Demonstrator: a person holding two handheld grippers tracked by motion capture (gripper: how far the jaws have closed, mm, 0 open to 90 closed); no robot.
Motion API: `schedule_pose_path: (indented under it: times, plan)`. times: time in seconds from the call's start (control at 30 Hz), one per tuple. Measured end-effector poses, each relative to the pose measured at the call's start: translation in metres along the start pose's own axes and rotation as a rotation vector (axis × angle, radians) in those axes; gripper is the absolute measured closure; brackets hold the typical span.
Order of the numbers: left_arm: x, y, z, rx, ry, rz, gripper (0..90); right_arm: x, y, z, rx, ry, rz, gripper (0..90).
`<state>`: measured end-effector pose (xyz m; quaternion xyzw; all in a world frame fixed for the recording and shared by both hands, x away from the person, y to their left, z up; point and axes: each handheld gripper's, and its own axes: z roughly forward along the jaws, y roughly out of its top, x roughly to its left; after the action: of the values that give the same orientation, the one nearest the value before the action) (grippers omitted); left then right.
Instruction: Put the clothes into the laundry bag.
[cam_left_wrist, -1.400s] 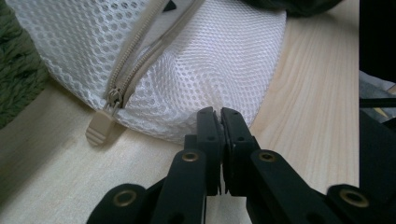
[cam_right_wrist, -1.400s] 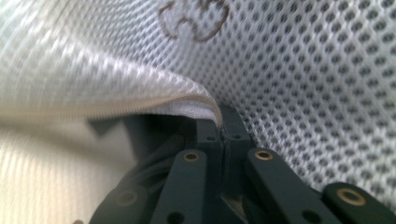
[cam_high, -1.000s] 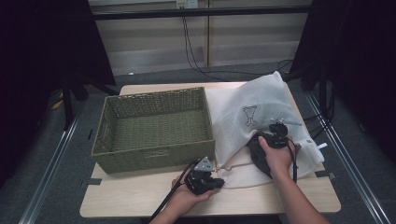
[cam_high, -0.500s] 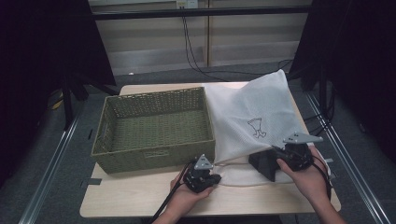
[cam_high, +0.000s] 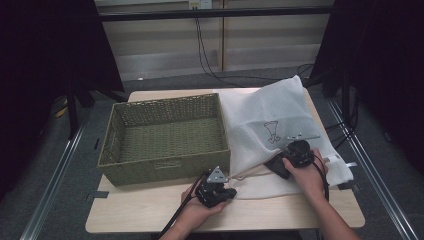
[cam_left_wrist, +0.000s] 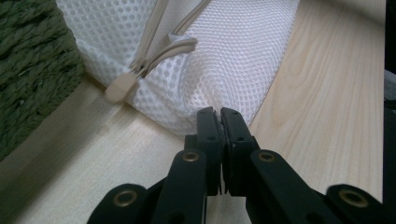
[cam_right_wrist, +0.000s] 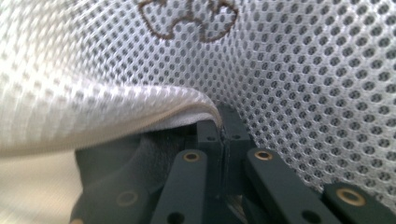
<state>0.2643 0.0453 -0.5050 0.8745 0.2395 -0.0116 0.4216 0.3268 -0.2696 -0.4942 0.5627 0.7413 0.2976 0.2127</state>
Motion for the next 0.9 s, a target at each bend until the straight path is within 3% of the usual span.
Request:
schedule_pose_path:
  times: [0.07, 0.13, 0.17, 0.2, 0.23, 0.27, 0.3, 0.33, 0.37, 0.5, 0.53, 0.57, 0.6, 0.67, 0.7, 0.73, 0.77, 0.8, 0.83, 0.9]
  plan:
    - [0.001, 0.000, 0.000, 0.005, -0.006, -0.011, 87.5, -0.003, 0.003, 0.007, -0.026, -0.020, 0.020, 88.9]
    - [0.002, 0.000, 0.000, 0.003, -0.010, -0.017, 87.4, 0.000, 0.005, 0.008, -0.037, -0.021, 0.006, 88.7]
    - [0.002, 0.000, 0.000, 0.001, -0.013, -0.017, 87.2, 0.004, 0.005, -0.003, -0.063, -0.001, -0.008, 88.6]
    - [0.002, 0.000, -0.001, 0.003, -0.009, -0.016, 87.2, 0.004, 0.005, -0.003, -0.063, -0.001, -0.008, 88.6]
    - [0.002, 0.000, -0.001, 0.006, -0.007, -0.018, 87.1, 0.008, 0.004, -0.021, -0.089, 0.025, -0.044, 88.6]
    - [0.002, 0.000, -0.001, 0.007, -0.007, -0.018, 87.1, 0.008, 0.004, -0.021, -0.089, 0.025, -0.044, 88.6]
    - [0.002, 0.000, -0.001, 0.007, -0.003, -0.021, 87.0, 0.012, 0.000, -0.042, -0.110, 0.054, -0.079, 88.5]
    - [0.003, 0.000, 0.000, 0.004, -0.011, -0.030, 87.0, 0.012, 0.000, -0.042, -0.110, 0.054, -0.079, 88.5]
    - [0.002, 0.000, 0.000, 0.004, -0.006, -0.030, 87.0, 0.015, -0.009, -0.062, -0.130, 0.060, -0.118, 88.5]
    - [0.002, 0.001, 0.000, 0.009, -0.004, -0.031, 87.1, 0.015, -0.025, -0.075, -0.106, 0.096, -0.122, 88.5]
    - [0.002, 0.001, 0.000, 0.010, -0.004, -0.032, 87.0, 0.015, -0.030, -0.073, -0.078, 0.115, -0.117, 88.6]
    - [0.002, 0.001, 0.000, 0.010, -0.005, -0.034, 87.1, 0.016, -0.040, -0.063, -0.004, 0.136, -0.142, 88.7]
    - [0.002, 0.001, 0.000, 0.010, -0.005, -0.034, 87.1, 0.016, -0.040, -0.063, -0.004, 0.136, -0.142, 88.7]
    - [0.003, 0.001, 0.000, 0.007, -0.014, -0.038, 87.1, 0.015, -0.045, -0.047, 0.044, 0.156, -0.152, 88.9]
    - [0.003, 0.001, 0.000, 0.014, -0.014, -0.034, 87.4, 0.011, -0.039, -0.037, 0.038, 0.176, -0.097, 88.9]
    - [0.003, 0.002, -0.001, 0.019, -0.014, -0.025, 87.4, 0.011, -0.039, -0.037, 0.038, 0.176, -0.097, 88.9]
    - [0.003, 0.002, -0.001, 0.029, -0.033, -0.022, 87.5, 0.010, -0.028, -0.027, 0.042, 0.137, -0.097, 89.0]
    - [0.003, 0.002, -0.001, 0.029, -0.033, -0.022, 87.6, 0.010, -0.028, -0.027, 0.042, 0.137, -0.097, 89.0]
    - [0.005, 0.002, -0.001, 0.029, -0.045, -0.024, 87.6, 0.007, -0.018, -0.015, 0.029, 0.117, -0.052, 89.0]
    - [0.005, 0.001, -0.001, 0.025, -0.054, -0.027, 87.7, 0.004, -0.008, -0.003, 0.003, 0.075, -0.008, 89.0]
